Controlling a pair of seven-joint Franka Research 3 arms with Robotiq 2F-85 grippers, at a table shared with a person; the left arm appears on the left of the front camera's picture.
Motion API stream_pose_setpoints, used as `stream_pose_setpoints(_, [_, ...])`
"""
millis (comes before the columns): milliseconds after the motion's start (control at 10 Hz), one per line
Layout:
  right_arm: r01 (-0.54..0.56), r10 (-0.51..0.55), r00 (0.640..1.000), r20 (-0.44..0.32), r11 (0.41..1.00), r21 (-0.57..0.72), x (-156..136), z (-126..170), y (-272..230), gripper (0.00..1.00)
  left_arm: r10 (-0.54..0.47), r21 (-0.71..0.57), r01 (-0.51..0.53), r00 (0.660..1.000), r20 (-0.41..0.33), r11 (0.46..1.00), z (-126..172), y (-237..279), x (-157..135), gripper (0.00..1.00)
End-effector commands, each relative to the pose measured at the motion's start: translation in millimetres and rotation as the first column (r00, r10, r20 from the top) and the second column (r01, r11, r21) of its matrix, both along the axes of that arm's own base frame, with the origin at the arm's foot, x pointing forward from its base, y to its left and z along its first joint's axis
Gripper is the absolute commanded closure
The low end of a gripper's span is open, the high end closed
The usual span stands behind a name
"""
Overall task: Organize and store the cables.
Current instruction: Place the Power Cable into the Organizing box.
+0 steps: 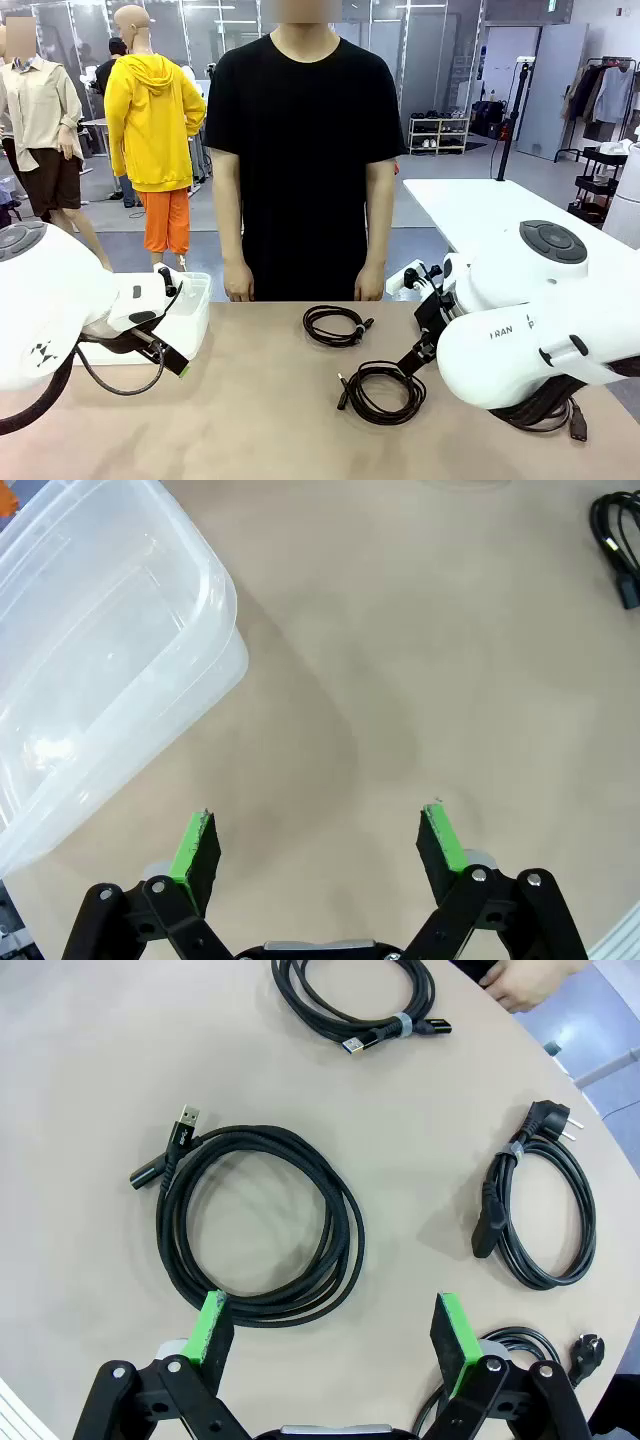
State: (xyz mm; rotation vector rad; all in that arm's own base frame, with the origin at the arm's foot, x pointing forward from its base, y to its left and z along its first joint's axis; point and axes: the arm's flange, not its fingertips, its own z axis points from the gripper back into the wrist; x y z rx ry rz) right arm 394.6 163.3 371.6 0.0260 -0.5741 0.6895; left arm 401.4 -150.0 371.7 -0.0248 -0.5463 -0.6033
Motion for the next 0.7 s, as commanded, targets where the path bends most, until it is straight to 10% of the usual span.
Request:
stream_pose_setpoints(0, [0.0, 0.0, 1.0, 0.0, 1.0, 0.0, 0.0, 0.0, 0.0, 0.0, 0.0, 0.0, 0.0, 1.0, 0.0, 1.0, 0.0, -0.2, -0.1, 0.0])
stream_pose_setpoints(600, [0.0, 0.0, 1.0, 0.0, 1.0, 0.0, 0.0, 0.0, 0.0, 0.0, 0.0, 0.0, 0.0, 1.0, 0.0, 1.0, 0.0, -0.2, -0.1, 0.0])
